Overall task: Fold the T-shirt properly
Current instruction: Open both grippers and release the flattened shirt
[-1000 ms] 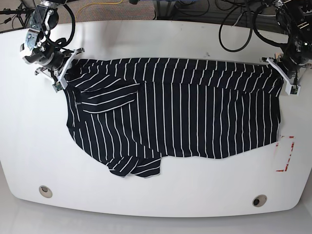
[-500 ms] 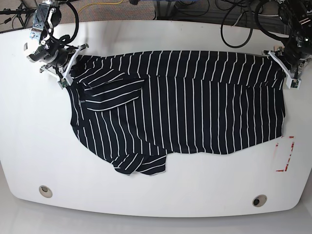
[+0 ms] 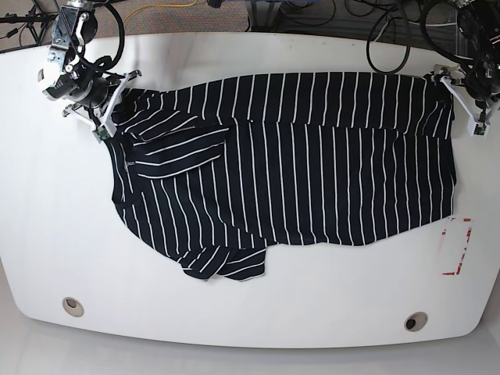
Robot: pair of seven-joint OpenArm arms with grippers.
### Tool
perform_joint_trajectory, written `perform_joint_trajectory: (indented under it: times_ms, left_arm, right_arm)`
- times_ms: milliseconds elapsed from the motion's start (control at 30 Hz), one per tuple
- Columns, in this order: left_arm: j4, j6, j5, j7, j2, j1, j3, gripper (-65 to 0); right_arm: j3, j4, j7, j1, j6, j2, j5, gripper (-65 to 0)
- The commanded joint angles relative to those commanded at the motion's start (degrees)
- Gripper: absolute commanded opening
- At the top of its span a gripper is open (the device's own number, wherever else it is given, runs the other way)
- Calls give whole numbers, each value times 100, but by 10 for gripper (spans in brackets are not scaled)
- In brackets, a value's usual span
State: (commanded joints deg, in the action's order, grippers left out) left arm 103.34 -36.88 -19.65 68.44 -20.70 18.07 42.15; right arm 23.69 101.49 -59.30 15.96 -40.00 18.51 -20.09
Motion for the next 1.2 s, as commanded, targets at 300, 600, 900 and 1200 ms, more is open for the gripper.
perform_joint_trajectory:
  times_ms: [300, 600, 900, 1200]
  left_arm:
    - [18, -312, 0, 18, -141, -211, 501, -96]
    - [193, -312, 0, 18, 615, -571, 501, -96]
    - [299, -312, 26, 18, 1415, -809, 53, -161]
    - [-290, -312, 35, -18, 1336, -756, -158, -204]
  right_arm:
    - [26, 79, 0, -53, 0, 0, 0, -609]
    - [53, 457, -18, -9, 0, -9, 0, -488]
    - [62, 545, -26, 88, 0, -35, -9, -373]
    - [527, 624, -26, 202, 0, -35, -62, -290]
